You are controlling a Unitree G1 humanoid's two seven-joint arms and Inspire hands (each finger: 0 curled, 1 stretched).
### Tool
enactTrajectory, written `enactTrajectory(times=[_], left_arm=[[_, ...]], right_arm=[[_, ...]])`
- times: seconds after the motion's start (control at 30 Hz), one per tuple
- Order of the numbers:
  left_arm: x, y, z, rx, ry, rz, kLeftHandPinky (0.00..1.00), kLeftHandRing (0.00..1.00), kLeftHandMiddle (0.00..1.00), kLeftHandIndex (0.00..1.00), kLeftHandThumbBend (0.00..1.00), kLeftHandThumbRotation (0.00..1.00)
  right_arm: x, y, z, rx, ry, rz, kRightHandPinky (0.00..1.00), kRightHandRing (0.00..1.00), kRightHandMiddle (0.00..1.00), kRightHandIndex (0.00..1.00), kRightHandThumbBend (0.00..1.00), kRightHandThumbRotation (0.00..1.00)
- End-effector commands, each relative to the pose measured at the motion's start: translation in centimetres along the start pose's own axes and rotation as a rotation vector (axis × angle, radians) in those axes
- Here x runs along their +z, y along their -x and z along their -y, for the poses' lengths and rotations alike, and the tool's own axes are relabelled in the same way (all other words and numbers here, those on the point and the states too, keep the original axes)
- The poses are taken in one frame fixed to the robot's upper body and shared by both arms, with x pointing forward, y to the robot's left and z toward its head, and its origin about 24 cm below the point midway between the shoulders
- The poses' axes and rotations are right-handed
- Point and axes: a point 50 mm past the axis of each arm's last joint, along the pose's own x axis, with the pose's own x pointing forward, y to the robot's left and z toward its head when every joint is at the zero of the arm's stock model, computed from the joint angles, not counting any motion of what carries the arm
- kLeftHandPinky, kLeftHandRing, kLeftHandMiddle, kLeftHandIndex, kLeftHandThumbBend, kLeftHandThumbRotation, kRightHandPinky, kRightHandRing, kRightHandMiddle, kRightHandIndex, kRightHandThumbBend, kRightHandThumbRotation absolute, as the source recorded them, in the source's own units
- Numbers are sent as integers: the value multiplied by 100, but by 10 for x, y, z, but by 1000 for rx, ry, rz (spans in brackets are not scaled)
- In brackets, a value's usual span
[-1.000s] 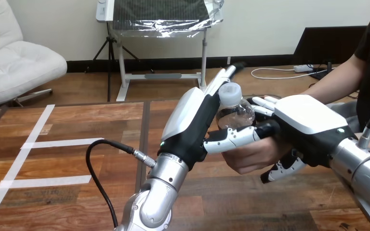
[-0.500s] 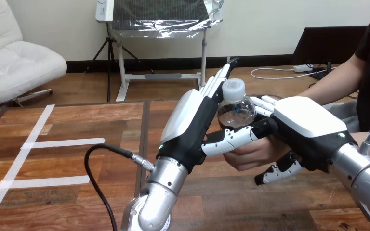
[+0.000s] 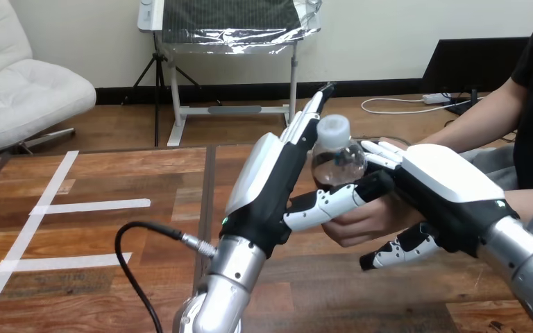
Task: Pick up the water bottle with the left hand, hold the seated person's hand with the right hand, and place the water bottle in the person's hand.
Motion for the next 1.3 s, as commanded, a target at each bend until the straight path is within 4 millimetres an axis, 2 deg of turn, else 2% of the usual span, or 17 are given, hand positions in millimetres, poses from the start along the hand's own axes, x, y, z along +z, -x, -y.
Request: enactTrajectory(times=[0.0,0.33,0.53,0.73,0.97,1.27], left_arm=[[18,-3,-12,79,29,103,100,100,100,100,97,82],[19,13,-11,196,164,127,100,100,100,100,95,76],[19,25,-11,276,235,153,97,98,99,98,84,73],[19,37,-9,364,287,178,88,93,95,94,74,71],[19,51,-8,425,281,194,82,89,91,91,65,78],[18,69,-5,465,289,202,81,86,88,91,55,87]], right_arm=[[15,4,19,-140,-44,77,90,99,98,90,78,5],[24,14,12,-288,-168,126,85,96,95,87,66,13],[30,19,3,-394,-257,148,80,92,92,84,55,13],[35,22,-7,-485,-308,165,79,90,92,83,41,13],[41,24,-20,-560,-410,193,79,90,92,84,29,8],[46,24,-35,-626,-473,245,75,88,91,85,22,2]])
